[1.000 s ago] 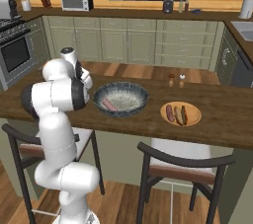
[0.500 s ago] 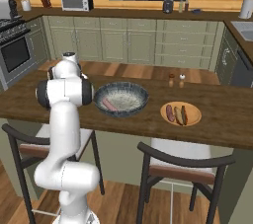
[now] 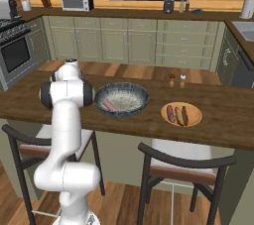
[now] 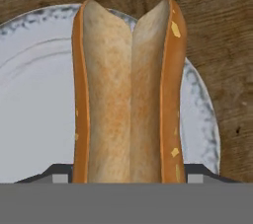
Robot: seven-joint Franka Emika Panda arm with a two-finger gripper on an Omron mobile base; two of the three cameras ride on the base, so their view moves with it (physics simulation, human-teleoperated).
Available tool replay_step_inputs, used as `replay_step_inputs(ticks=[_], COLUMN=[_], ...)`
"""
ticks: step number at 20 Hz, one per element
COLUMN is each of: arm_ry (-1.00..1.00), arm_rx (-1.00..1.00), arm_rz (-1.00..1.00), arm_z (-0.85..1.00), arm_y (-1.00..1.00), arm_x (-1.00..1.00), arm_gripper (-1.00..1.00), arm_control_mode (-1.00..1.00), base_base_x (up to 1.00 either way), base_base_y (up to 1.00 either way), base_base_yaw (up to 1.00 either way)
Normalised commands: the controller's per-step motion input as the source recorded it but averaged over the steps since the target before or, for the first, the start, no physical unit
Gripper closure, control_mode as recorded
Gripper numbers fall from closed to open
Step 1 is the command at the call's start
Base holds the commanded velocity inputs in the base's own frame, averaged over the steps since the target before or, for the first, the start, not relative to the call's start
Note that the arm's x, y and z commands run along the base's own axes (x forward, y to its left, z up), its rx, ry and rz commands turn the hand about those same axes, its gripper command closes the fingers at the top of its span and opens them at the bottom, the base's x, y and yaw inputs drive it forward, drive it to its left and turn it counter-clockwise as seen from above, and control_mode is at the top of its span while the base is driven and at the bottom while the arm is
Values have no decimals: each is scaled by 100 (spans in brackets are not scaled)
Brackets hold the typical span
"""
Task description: Place one bun and one sausage from the bowl on each plate.
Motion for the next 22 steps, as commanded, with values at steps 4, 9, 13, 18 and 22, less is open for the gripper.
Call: replay_step_inputs(ticks=[4, 9, 13, 18, 22], arm_ry=[-1, 0, 0, 0, 0], arm_rx=[0, 0, 0, 0, 0], arm_rz=[0, 0, 0, 0, 0], arm_z=[-8, 0, 0, 7, 83], arm_y=[2, 0, 0, -2, -12], arm_x=[0, 0, 0, -12, -42], arm_gripper=[100, -100, -100, -100, -100], arm_control_mode=[-100, -100, -100, -100, -100], base_base_x=[0, 0, 0, 0, 0], base_base_y=[0, 0, 0, 0, 0], base_base_yaw=[0, 0, 0, 0, 0])
